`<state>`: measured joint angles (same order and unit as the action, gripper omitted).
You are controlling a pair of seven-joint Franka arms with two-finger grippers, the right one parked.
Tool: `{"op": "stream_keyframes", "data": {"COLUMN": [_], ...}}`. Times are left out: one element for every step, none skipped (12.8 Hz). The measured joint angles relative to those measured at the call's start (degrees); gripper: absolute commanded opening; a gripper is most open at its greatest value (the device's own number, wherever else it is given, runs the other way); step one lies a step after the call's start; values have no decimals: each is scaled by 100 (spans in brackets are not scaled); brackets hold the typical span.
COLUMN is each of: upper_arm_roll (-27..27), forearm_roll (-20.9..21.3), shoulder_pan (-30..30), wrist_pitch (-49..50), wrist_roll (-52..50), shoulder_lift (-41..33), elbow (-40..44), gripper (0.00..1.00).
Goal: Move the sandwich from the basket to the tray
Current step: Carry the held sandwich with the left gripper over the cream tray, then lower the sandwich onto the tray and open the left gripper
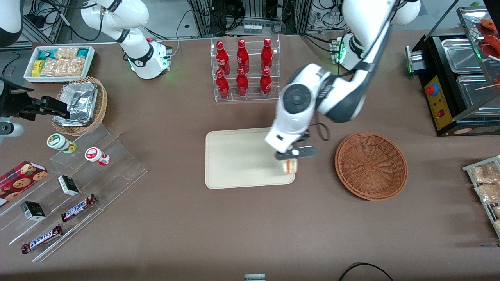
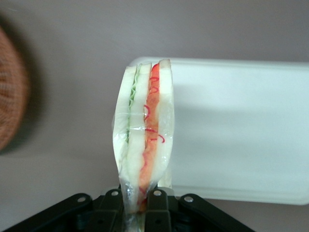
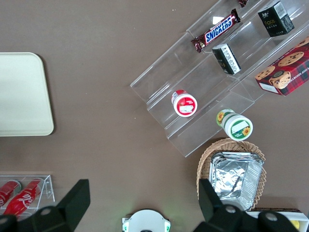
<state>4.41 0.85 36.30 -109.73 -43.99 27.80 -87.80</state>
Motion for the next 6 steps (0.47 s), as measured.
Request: {"op": "stream_keyframes", "data": {"upper_arm_roll": [-3,-6,-7,-9,-11,-10], "forearm_roll": [1,1,1,1,2,1], "shoulder_pan": [218,391,524,623,687,733], "wrist_pitch": [-99,-164,-221,-311,-445,-593], "wrist_roll": [-9,-12,-17,-20,-20,-20], "shoulder_lift": [185,362,513,649,763,856], "elbow": [86,161,220,283,338,376], "gripper": [0,0,0,0,0,0]}}
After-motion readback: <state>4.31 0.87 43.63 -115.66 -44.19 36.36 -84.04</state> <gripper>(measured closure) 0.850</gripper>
